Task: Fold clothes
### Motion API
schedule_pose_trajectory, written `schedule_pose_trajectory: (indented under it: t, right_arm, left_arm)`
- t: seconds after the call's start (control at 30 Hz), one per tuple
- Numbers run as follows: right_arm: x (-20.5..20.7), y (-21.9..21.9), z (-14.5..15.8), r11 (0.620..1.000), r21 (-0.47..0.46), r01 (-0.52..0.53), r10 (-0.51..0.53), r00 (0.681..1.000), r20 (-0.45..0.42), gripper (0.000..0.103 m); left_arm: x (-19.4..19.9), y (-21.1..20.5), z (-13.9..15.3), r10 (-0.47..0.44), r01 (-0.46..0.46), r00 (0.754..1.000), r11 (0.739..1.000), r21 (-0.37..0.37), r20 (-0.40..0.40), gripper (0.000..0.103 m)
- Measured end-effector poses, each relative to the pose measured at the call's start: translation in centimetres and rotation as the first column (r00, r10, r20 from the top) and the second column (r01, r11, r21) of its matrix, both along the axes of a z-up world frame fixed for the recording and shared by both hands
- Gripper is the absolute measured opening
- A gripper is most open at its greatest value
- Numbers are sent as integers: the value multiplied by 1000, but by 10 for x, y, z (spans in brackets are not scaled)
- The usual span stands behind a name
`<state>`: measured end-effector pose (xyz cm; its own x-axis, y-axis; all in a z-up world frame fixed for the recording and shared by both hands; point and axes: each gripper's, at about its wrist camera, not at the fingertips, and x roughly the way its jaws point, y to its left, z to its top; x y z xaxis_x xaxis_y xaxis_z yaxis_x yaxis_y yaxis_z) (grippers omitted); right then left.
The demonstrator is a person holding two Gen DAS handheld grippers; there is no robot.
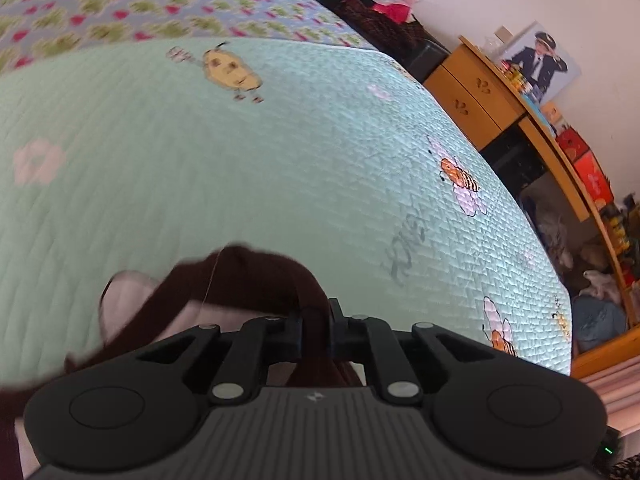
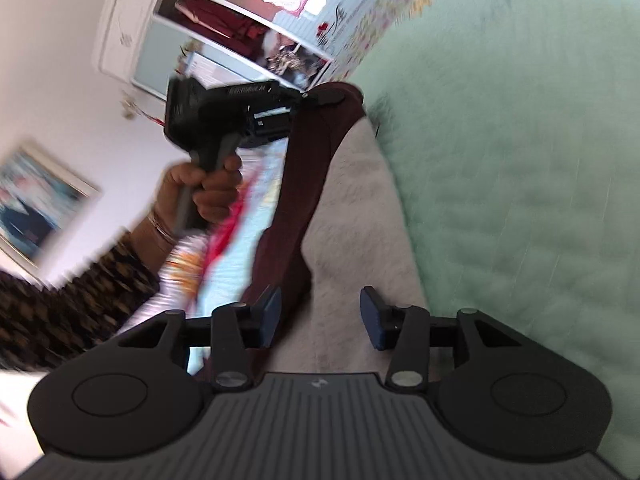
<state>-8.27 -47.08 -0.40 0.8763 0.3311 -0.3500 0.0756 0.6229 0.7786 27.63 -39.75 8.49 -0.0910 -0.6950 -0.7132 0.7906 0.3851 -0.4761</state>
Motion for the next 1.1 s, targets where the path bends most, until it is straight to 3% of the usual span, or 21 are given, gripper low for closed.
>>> schedule_pose_trajectory:
  t: [0.13, 0.23, 0.37, 0.53, 0.73, 0.83, 0.87, 0.9, 1.0, 1.1]
  right_arm:
    - [2, 20, 25, 972, -233, 5, -12, 1000, -25, 68]
    - [8, 36, 24, 938, -342, -54, 36, 998, -60, 70]
    - [8, 46, 18, 905, -419, -80, 59, 996, -63, 72]
    - [11, 41, 16, 911, -405, -80, 67, 997, -45, 75]
    - [11, 36, 10, 926, -369, -78, 79, 997, -12, 81]
    - [11, 34, 8, 930, -361, -72, 77, 997, 0, 81]
    - [11, 34, 8, 931, -357, -71, 77, 997, 3, 81]
    - [11, 34, 9, 933, -354, -71, 78, 997, 4, 81]
    - [10, 34, 10, 934, -350, -72, 79, 997, 7, 81]
    - [9, 35, 11, 932, -354, -77, 86, 996, 10, 83]
  left_arm:
    - [2, -26, -13, -31, 25, 997, 997, 76, 76, 11]
    - [-4, -32, -34, -74, 51, 985, 988, 148, 153, 13]
    - [0, -24, -36, -24, 11, 993, 994, 106, 115, 14]
    - [-5, -26, -25, -38, 20, 989, 992, 122, 144, 18]
    - [1, -7, -16, 24, -33, 995, 995, 92, 99, 34]
    - [-1, -1, -18, 56, -63, 994, 995, 75, 94, 31]
    - [-3, -1, -19, 56, -63, 993, 995, 75, 100, 19]
    - [-5, -3, -20, 57, -65, 992, 995, 73, 110, 16]
    - [-10, -12, -24, 60, -71, 988, 994, 80, 141, 14]
    - [0, -19, -37, 55, -67, 991, 993, 93, 119, 14]
